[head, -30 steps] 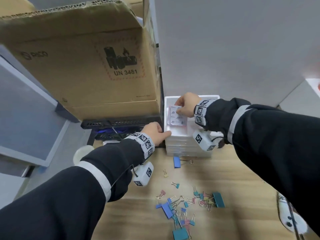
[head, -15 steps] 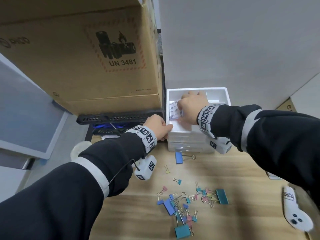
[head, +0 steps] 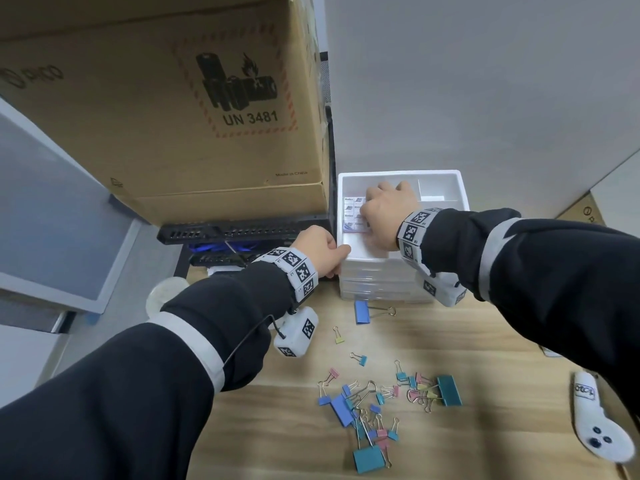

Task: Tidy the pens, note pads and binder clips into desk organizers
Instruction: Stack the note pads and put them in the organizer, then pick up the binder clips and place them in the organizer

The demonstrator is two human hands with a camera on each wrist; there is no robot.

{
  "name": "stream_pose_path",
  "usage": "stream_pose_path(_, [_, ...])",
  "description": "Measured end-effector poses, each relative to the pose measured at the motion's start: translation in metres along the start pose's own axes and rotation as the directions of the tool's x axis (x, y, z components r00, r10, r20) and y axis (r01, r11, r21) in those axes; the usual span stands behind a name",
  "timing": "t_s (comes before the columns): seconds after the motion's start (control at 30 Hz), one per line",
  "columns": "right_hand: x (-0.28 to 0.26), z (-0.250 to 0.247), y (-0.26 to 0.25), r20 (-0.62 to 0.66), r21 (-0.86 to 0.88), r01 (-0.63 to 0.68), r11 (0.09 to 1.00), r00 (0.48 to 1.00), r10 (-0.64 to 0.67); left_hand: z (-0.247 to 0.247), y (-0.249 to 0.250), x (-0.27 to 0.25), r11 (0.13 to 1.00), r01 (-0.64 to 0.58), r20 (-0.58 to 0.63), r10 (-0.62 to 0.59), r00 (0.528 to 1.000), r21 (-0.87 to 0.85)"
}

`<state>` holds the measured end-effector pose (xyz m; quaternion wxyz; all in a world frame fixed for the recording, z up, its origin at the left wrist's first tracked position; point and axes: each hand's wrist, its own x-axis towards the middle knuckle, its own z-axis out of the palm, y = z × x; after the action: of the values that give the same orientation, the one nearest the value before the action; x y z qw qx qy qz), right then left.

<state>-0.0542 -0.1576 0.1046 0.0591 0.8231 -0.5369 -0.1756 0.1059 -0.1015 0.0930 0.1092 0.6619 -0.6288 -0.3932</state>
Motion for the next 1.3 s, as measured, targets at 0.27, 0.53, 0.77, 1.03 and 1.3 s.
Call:
stream_pose_path(0.27, [0.006, -0.001, -0.005, 0.027, 0.037, -0.073, 0.997, 0.997, 0.072, 0.002, -0.002, -0.001, 1.000, -0.008, -0.023, 0.008, 1.000, -0.017])
stream_pose_path(0.53, [-0.021, 0.007, -0.001, -0.309, 0.472, 0.081, 0.878, 0.948, 0.079, 0.010, -0.011, -0.006, 0.959, 0.065, -0.019, -0.073, 0.997, -0.274])
stream_pose_path(0.77, [-0.092, 0.017, -0.018, -0.433, 0.615, 0.376, 0.693, 0.896, -0.102, 0.035, -0.039, -0.027, 0.975, 0.180, 0.210, -0.204, 0.956, 0.128])
stream_pose_path(1.03, [-0.151, 0.126, -0.033, 0.040, 0.577, 0.218, 0.787, 0.955, -0.294, 0.117, -0.082, -0.032, 0.888, 0.068, 0.250, -0.201, 0.947, 0.454])
stream_pose_path(1.3, [-0.207, 0.230, -0.027, 0.439, 0.408, 0.000, 0.913, 0.877, -0.196, 0.169, -0.094, -0.035, 0.839, 0.076, 0.280, -0.264, 0.923, 0.539])
